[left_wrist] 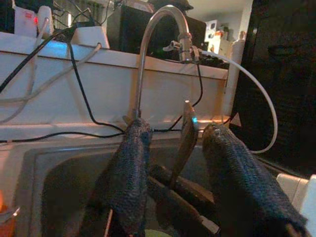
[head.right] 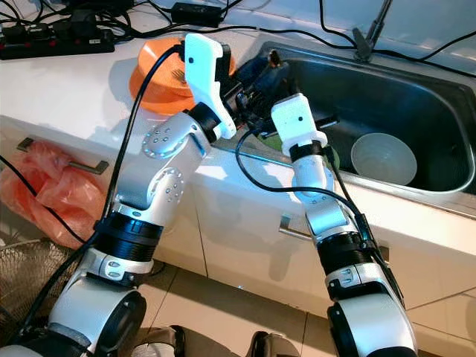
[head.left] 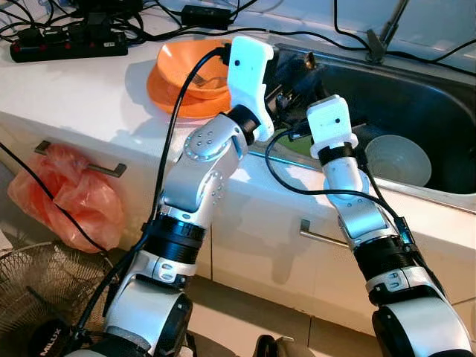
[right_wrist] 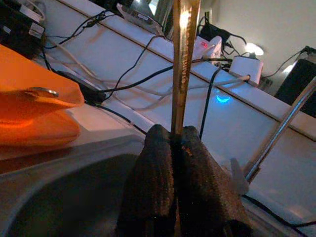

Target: Kitchen organization

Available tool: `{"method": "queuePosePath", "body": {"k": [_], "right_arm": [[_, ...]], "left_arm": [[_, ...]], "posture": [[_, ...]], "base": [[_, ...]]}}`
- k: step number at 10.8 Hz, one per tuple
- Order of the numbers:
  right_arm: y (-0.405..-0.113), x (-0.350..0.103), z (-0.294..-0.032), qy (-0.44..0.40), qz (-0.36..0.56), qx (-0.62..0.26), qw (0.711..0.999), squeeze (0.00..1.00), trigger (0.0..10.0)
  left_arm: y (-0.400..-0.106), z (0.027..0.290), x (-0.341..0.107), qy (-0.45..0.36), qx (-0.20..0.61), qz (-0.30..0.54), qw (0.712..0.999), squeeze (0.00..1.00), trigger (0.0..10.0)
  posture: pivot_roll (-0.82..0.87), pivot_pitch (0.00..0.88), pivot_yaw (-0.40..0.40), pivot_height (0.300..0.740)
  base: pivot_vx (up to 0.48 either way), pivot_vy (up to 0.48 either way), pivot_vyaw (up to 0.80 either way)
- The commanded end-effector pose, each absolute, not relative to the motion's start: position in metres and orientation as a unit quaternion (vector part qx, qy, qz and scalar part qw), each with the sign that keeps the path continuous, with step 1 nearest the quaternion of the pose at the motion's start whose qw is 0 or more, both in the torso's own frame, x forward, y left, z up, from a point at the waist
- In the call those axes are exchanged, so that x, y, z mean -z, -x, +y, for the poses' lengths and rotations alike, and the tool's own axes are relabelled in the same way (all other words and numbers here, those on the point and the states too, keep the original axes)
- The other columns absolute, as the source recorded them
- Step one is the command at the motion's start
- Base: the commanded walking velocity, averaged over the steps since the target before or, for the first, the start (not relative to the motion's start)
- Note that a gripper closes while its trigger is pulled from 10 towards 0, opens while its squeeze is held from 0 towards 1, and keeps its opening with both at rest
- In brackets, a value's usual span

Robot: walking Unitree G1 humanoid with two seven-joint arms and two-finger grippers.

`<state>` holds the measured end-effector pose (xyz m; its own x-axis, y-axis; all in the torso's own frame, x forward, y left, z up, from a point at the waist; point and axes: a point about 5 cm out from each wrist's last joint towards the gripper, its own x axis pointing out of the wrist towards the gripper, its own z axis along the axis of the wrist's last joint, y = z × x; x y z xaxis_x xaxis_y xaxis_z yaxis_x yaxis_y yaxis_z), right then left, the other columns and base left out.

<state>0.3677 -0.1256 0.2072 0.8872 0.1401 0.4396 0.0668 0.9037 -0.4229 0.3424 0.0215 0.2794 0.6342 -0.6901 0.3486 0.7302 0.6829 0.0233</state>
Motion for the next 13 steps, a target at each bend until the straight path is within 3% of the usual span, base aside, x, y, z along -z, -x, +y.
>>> {"method": "queuePosePath", "body": {"k": [1, 4, 5, 6, 12, 13], "right_arm": [[-0.369, -0.206, -0.135, 0.210, -0.227, 0.001, 0.951, 0.00, 0.0], [-0.369, -0.208, -0.137, 0.200, -0.229, 0.010, 0.952, 0.00, 0.0], [-0.370, -0.208, -0.139, 0.198, -0.225, 0.016, 0.954, 0.00, 0.0], [-0.371, -0.207, -0.141, 0.195, -0.220, 0.022, 0.956, 0.00, 0.0], [-0.377, -0.196, -0.164, 0.157, -0.168, 0.067, 0.971, 0.00, 0.2], [-0.378, -0.195, -0.167, 0.140, -0.155, 0.075, 0.975, 0.00, 10.0]], "left_arm": [[-0.341, 0.021, -0.281, 0.053, 0.395, -0.170, 0.901, 1.00, 10.0], [-0.342, 0.025, -0.280, 0.044, 0.377, -0.168, 0.910, 1.00, 10.0], [-0.343, 0.026, -0.279, 0.037, 0.369, -0.168, 0.914, 0.82, 10.0], [-0.342, 0.026, -0.279, 0.034, 0.367, -0.168, 0.914, 0.00, 10.0], [-0.339, 0.038, -0.267, 0.030, 0.336, -0.154, 0.929, 0.00, 10.0], [-0.340, 0.042, -0.262, 0.027, 0.327, -0.147, 0.933, 0.00, 10.0]], "posture": [[0.08, 0.132, -0.024, 0.740], [0.08, 0.131, -0.023, 0.740], [0.08, 0.132, -0.023, 0.740], [0.08, 0.132, -0.023, 0.740], [0.09, 0.135, -0.036, 0.740], [0.09, 0.134, -0.037, 0.740]], "base": [[0.000, 0.000, 0.00], [0.000, 0.000, 0.00], [0.000, 0.000, 0.00], [0.000, 0.000, 0.00], [0.000, 0.000, 0.00], [0.000, 0.000, 0.00]]}}
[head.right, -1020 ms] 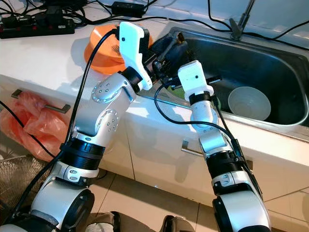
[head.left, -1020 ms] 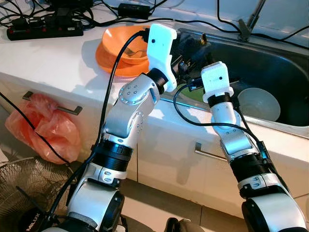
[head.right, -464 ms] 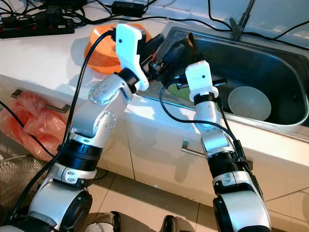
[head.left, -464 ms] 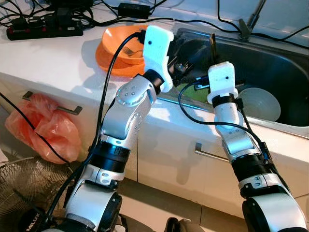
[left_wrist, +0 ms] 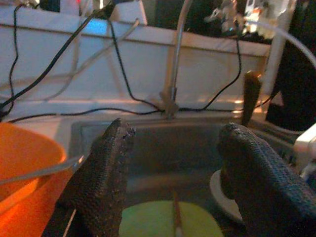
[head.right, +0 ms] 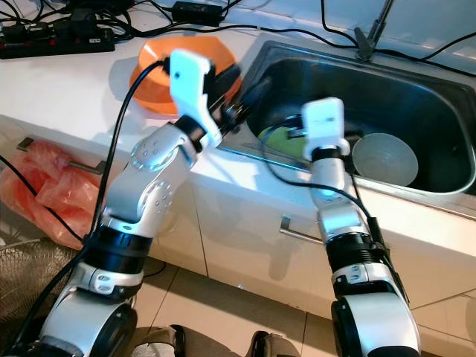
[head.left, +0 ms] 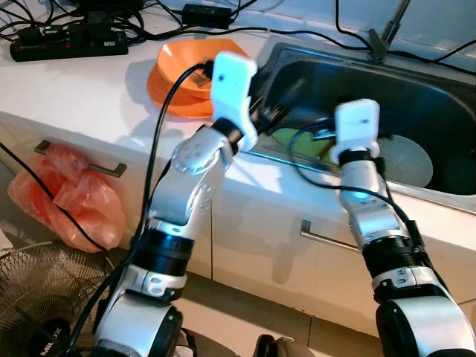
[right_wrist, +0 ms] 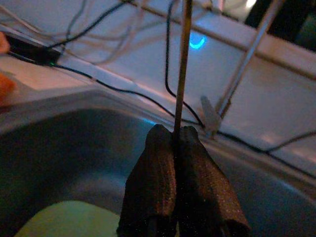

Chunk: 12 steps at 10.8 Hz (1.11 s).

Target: Kitchen organization

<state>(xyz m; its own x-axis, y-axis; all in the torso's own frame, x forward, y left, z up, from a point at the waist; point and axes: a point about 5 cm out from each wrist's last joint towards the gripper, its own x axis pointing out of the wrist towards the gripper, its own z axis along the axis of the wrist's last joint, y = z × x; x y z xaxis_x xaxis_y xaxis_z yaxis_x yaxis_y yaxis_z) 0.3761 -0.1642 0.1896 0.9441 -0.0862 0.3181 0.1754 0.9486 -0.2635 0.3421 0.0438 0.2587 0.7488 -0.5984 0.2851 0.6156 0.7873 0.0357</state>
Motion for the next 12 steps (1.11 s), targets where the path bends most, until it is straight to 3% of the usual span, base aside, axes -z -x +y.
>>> {"method": "queuePosePath", "body": {"k": [1, 5, 9, 12], "right_arm": [[-0.379, -0.194, -0.170, 0.126, -0.148, 0.080, 0.978, 0.00, 10.0], [-0.383, -0.186, -0.176, 0.039, -0.099, 0.094, 0.990, 0.00, 10.0], [-0.385, -0.174, -0.166, 0.032, -0.068, 0.068, 0.995, 0.00, 10.0], [-0.384, -0.172, -0.164, 0.032, -0.063, 0.059, 0.996, 0.00, 10.0]], "left_arm": [[-0.341, 0.044, -0.255, 0.023, 0.319, -0.139, 0.937, 0.00, 10.0], [-0.348, 0.057, -0.222, 0.001, 0.261, -0.111, 0.959, 0.00, 10.0], [-0.344, 0.048, -0.190, -0.021, 0.269, -0.077, 0.960, 0.00, 10.0], [-0.346, 0.049, -0.190, -0.024, 0.262, -0.082, 0.961, 0.00, 10.0]], "posture": [[0.08, 0.133, -0.036, 0.740], [0.09, 0.114, -0.035, 0.740], [0.08, 0.101, -0.032, 0.740], [0.08, 0.116, -0.039, 0.740]], "base": [[0.000, 0.000, 0.00], [0.000, 0.000, 0.00], [0.000, 0.000, 0.00], [0.000, 0.000, 0.00]]}}
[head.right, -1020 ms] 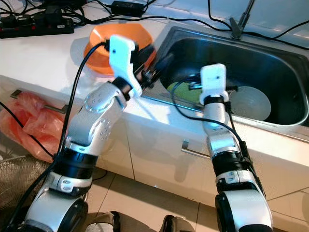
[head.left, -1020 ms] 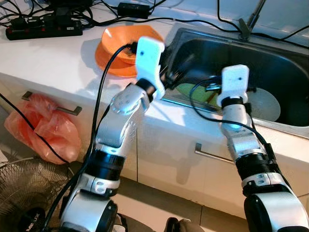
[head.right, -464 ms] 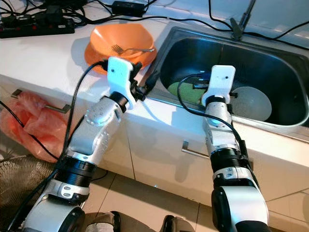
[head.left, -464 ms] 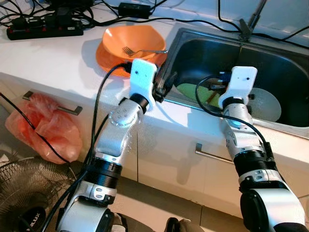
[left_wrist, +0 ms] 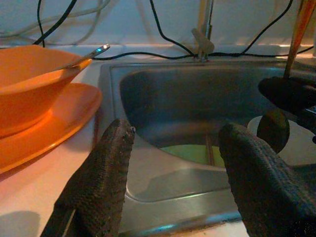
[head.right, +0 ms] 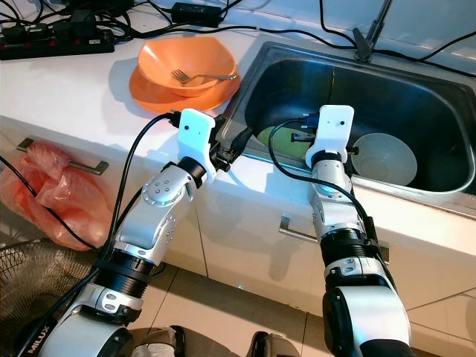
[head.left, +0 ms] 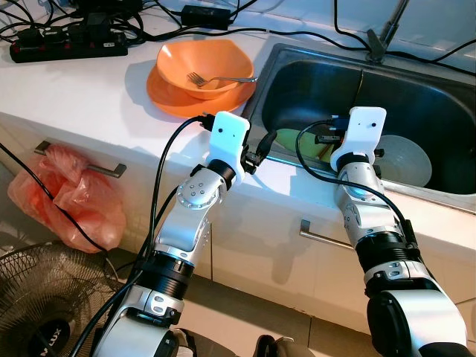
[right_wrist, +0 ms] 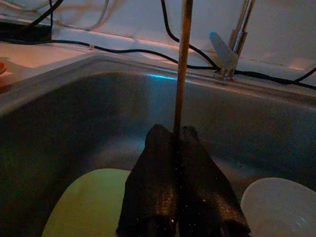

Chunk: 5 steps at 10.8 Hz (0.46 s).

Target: Kitchen organization

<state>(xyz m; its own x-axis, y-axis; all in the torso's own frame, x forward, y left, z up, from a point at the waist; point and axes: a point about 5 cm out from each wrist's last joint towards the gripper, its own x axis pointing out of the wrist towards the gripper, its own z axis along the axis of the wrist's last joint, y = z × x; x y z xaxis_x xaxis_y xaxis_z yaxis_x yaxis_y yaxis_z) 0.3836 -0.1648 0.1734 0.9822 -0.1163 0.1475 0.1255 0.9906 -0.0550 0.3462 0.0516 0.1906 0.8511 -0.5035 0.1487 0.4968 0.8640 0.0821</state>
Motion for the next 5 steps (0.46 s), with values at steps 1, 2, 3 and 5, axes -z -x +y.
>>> {"method": "queuePosePath", "body": {"k": [1, 2, 3, 5], "right_arm": [[-0.3839, -0.1713, -0.1637, 0.031, -0.062, 0.056, 0.996, 0.39, 10.0], [-0.3837, -0.1705, -0.1634, 0.030, -0.061, 0.053, 0.996, 1.00, 10.0], [-0.3837, -0.1696, -0.1629, 0.032, -0.058, 0.052, 0.996, 1.00, 10.0], [-0.3838, -0.1687, -0.1622, 0.033, -0.055, 0.049, 0.997, 1.00, 10.0]], "left_arm": [[-0.3457, 0.0490, -0.1889, -0.026, 0.261, -0.082, 0.961, 0.00, 10.0], [-0.3455, 0.0490, -0.1883, -0.029, 0.260, -0.082, 0.962, 0.00, 10.0], [-0.3456, 0.0496, -0.1879, -0.029, 0.258, -0.082, 0.962, 0.00, 10.0], [-0.3458, 0.0508, -0.1867, -0.031, 0.255, -0.081, 0.963, 0.00, 10.0]], "posture": [[0.08, 0.121, -0.040, 0.740], [0.09, 0.127, -0.043, 0.740], [0.09, 0.131, -0.045, 0.740], [0.09, 0.136, -0.047, 0.740]], "base": [[0.000, 0.000, 0.00], [0.000, 0.000, 0.00], [0.000, 0.000, 0.00], [0.000, 0.000, 0.00]]}}
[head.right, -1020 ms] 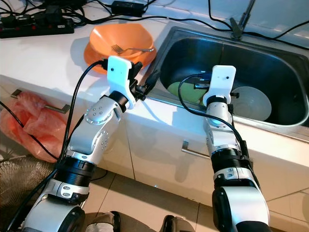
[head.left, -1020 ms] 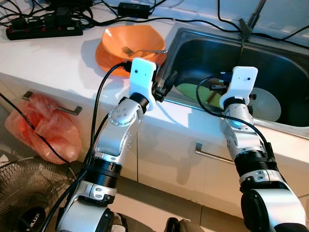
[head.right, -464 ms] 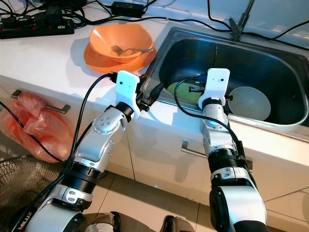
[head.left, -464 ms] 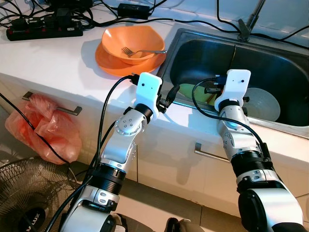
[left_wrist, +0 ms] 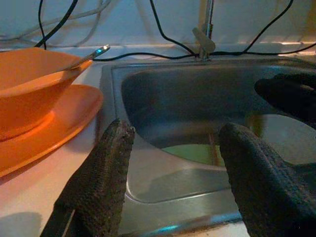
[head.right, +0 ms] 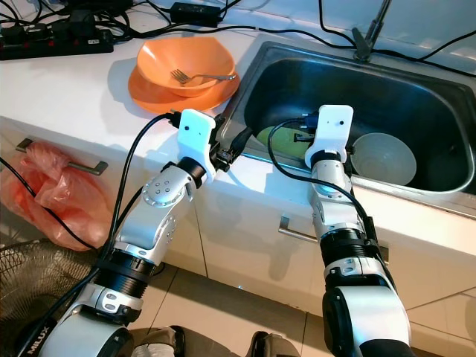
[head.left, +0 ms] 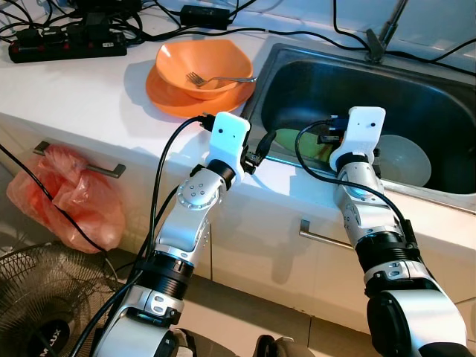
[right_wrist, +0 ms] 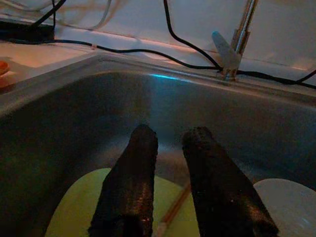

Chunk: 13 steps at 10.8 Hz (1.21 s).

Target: Kitchen organization

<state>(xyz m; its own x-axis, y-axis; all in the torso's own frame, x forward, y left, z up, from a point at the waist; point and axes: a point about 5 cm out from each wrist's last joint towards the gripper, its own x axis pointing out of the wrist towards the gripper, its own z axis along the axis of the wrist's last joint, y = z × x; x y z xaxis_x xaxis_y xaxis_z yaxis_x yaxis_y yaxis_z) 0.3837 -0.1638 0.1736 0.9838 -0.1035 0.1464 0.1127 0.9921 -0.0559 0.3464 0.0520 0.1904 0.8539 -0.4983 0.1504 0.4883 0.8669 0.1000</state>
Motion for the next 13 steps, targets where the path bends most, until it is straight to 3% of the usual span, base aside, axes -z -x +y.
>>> {"method": "queuePosePath", "body": {"k": [1, 2, 3, 6, 9, 13], "right_arm": [[-0.384, -0.169, -0.162, 0.033, -0.054, 0.049, 0.997, 1.00, 10.0], [-0.384, -0.169, -0.162, 0.035, -0.054, 0.048, 0.997, 0.67, 10.0], [-0.384, -0.168, -0.162, 0.037, -0.053, 0.049, 0.997, 0.00, 10.0], [-0.384, -0.169, -0.160, 0.034, -0.053, 0.047, 0.997, 0.00, 10.0], [-0.385, -0.169, -0.157, 0.029, -0.056, 0.045, 0.997, 0.00, 10.0], [-0.380, -0.167, -0.159, 0.026, -0.062, 0.049, 0.997, 0.00, 10.0]], "left_arm": [[-0.346, 0.051, -0.186, -0.031, 0.254, -0.081, 0.963, 0.00, 10.0], [-0.346, 0.051, -0.186, -0.040, 0.254, -0.082, 0.963, 0.00, 10.0], [-0.346, 0.051, -0.187, -0.052, 0.254, -0.085, 0.962, 0.00, 10.0], [-0.353, 0.060, -0.198, -0.164, 0.218, -0.116, 0.955, 0.00, 10.0], [-0.371, 0.069, -0.219, -0.318, 0.184, -0.152, 0.918, 0.00, 10.0], [-0.389, 0.067, -0.230, -0.390, 0.174, -0.166, 0.889, 0.00, 10.0]], "posture": [[0.09, 0.137, -0.048, 0.740], [0.09, 0.137, -0.048, 0.740], [0.09, 0.136, -0.048, 0.740], [0.09, 0.132, -0.045, 0.740], [0.09, 0.124, -0.035, 0.740], [0.07, 0.135, -0.025, 0.740]], "base": [[0.000, 0.000, 0.00], [0.000, 0.000, 0.00], [0.000, 0.000, 0.00], [0.000, 0.000, 0.00], [0.000, 0.000, 0.00], [0.000, 0.000, 0.00]]}}
